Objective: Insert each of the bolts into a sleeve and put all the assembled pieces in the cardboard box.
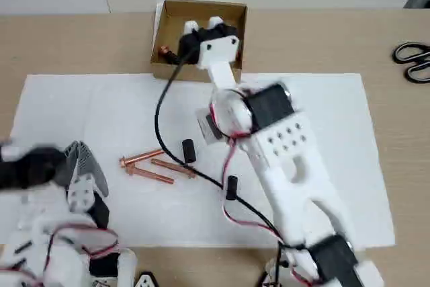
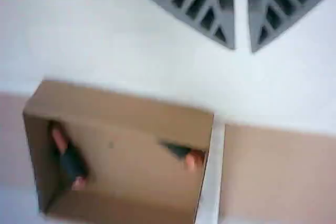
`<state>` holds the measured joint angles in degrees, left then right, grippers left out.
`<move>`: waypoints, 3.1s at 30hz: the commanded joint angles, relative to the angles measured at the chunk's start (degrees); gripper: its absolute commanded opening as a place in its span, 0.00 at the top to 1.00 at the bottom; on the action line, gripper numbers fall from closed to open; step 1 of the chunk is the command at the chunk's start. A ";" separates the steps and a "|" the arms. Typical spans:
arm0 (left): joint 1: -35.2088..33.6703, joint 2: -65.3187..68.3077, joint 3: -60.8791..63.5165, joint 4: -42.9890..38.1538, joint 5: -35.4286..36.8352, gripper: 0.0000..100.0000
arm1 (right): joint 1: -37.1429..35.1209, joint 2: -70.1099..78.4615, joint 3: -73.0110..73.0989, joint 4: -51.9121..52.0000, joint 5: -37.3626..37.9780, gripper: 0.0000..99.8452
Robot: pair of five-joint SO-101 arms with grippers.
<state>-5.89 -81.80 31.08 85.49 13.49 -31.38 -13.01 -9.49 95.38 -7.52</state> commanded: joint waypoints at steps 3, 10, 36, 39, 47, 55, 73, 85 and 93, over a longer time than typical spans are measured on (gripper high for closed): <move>0.35 19.87 -5.41 0.44 13.80 0.99 | 5.67 -10.42 12.04 -7.25 0.18 0.99; 0.35 41.93 -5.67 -4.13 31.91 0.99 | 10.07 -20.35 35.87 -22.55 0.18 0.99; 11.34 56.35 -9.54 -9.14 67.60 0.99 | 11.47 -34.68 66.81 -46.81 0.62 1.00; 9.32 61.71 -9.10 -8.62 67.34 0.99 | 11.47 -34.68 66.81 -46.81 0.62 1.00; 5.98 77.80 -23.96 0.53 66.29 0.99 | 11.47 -34.68 66.90 -46.73 0.62 1.00; 5.63 90.73 -30.73 7.65 66.20 0.87 | 11.47 -34.68 69.89 -44.88 1.49 1.00; 5.36 95.82 -31.43 8.26 66.37 0.86 | 11.47 -35.12 74.64 -55.08 3.43 1.00; 0.62 106.90 -31.34 8.09 66.37 0.86 | 11.47 -35.12 74.64 -54.90 3.43 1.00; 0.70 115.78 -33.10 8.09 66.11 0.92 | 11.47 -35.12 74.73 -54.90 3.43 1.00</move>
<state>-4.92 28.97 -1.63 93.58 80.04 -20.31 -46.77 65.58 41.23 -4.70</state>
